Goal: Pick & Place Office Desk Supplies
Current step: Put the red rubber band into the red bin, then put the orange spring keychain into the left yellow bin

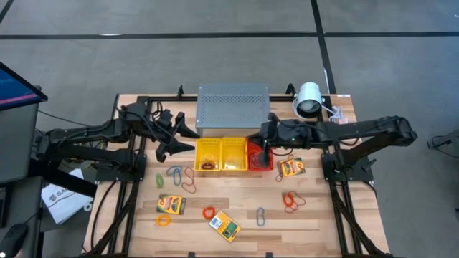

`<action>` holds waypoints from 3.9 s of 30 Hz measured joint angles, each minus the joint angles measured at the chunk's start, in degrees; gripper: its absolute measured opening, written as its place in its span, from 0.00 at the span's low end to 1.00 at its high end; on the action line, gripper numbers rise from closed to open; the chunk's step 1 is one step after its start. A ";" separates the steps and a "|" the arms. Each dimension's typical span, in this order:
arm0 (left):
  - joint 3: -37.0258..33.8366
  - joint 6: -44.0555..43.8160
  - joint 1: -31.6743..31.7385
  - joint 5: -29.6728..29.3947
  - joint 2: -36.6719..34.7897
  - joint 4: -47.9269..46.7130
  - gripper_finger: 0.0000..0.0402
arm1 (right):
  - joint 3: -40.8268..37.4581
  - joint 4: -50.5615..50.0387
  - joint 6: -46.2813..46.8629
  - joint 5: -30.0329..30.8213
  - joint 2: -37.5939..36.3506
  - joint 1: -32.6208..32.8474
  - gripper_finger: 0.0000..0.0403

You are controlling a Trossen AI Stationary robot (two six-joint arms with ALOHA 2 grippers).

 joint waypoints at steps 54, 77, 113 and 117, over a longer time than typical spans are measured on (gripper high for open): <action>-0.05 -0.45 -0.02 0.02 0.02 -5.29 0.51 | -0.02 -24.12 5.37 -9.95 25.97 -5.61 0.08; -0.05 0.92 -0.01 0.02 0.02 -5.38 0.51 | -0.04 -20.04 3.91 -9.53 23.72 -7.25 0.48; -0.08 2.25 -19.78 -4.97 -7.74 -21.71 0.51 | -3.53 -3.94 8.30 -5.53 -0.23 20.74 0.49; -0.95 -0.02 -22.19 -4.99 -7.45 -20.75 0.51 | -5.43 1.36 10.06 -3.59 1.28 23.24 0.49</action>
